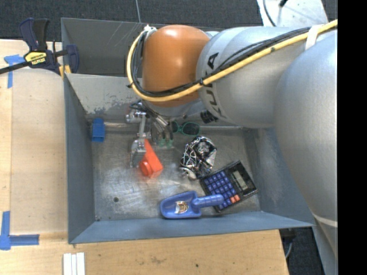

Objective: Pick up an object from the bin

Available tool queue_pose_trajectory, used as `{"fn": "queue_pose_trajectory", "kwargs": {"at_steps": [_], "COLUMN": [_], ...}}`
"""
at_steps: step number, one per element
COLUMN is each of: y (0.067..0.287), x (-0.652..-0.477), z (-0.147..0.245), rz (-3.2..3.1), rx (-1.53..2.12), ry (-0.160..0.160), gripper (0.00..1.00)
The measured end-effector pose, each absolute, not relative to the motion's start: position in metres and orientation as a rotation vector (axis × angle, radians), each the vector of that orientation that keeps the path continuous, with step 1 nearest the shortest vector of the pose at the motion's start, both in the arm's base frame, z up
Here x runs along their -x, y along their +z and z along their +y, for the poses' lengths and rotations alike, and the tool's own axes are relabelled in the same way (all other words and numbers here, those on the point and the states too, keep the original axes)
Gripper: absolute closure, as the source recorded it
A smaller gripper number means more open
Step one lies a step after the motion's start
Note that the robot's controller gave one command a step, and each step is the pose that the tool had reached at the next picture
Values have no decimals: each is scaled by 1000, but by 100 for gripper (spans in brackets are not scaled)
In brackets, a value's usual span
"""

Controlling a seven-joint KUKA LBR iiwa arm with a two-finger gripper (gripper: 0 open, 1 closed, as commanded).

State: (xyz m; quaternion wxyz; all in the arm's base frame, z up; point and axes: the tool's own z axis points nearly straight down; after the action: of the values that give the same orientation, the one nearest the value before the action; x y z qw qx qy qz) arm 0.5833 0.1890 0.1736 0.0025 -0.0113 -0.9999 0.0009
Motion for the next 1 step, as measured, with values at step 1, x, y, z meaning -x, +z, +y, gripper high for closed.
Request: {"fn": "queue_pose_trajectory", "kwargs": {"at_steps": [1], "y": [139], "x": [-587], "z": [167], "rz": [-3150], "rx": [135], "ry": [-8], "gripper": [0]}}
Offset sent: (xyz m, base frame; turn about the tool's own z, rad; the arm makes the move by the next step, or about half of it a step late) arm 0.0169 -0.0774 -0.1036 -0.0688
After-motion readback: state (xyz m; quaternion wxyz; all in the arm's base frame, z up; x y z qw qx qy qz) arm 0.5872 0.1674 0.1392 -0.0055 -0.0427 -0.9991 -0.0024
